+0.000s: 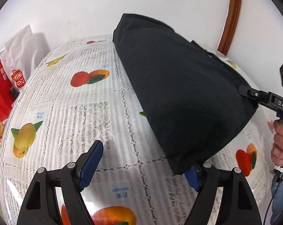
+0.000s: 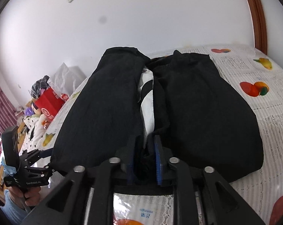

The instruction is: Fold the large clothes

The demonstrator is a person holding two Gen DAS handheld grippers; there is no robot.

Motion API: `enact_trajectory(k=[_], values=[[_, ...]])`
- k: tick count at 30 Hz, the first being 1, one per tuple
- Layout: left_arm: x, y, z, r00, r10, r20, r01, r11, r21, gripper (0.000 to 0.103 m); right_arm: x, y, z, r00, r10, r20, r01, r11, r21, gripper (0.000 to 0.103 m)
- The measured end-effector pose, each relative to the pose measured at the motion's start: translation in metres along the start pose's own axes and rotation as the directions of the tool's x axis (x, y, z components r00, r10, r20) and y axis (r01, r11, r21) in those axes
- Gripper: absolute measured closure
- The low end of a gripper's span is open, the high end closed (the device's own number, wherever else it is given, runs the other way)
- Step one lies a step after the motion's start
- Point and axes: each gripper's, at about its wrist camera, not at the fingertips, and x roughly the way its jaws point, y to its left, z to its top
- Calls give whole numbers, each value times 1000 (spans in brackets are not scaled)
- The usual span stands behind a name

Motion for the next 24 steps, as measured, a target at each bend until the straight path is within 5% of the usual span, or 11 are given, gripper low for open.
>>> enact_trajectory(k=[3,14,16,20,24], values=[[-8,-5,-2,998,-53,17,54,998,-15,26,4,-3,5,1000,14,-16,-14,1000,0,46],[14,-43,10,999,-51,-5,51,997,58,25,32,-8,13,999,-9,-52,10,1000,23,45],[24,-48,11,999,-28,-41,30,998,58,24,36,-7,14,998,-10,-59,12,999,35,52],[28,-57,9,999,27,-28,-25,995,93,22,36,0,17,998,-21,-52,21,1000,-11,88],[29,-56,12,999,38,-31,-35,996,78,22,21,7,25,1000,-20,-13,19,997,-78,95]])
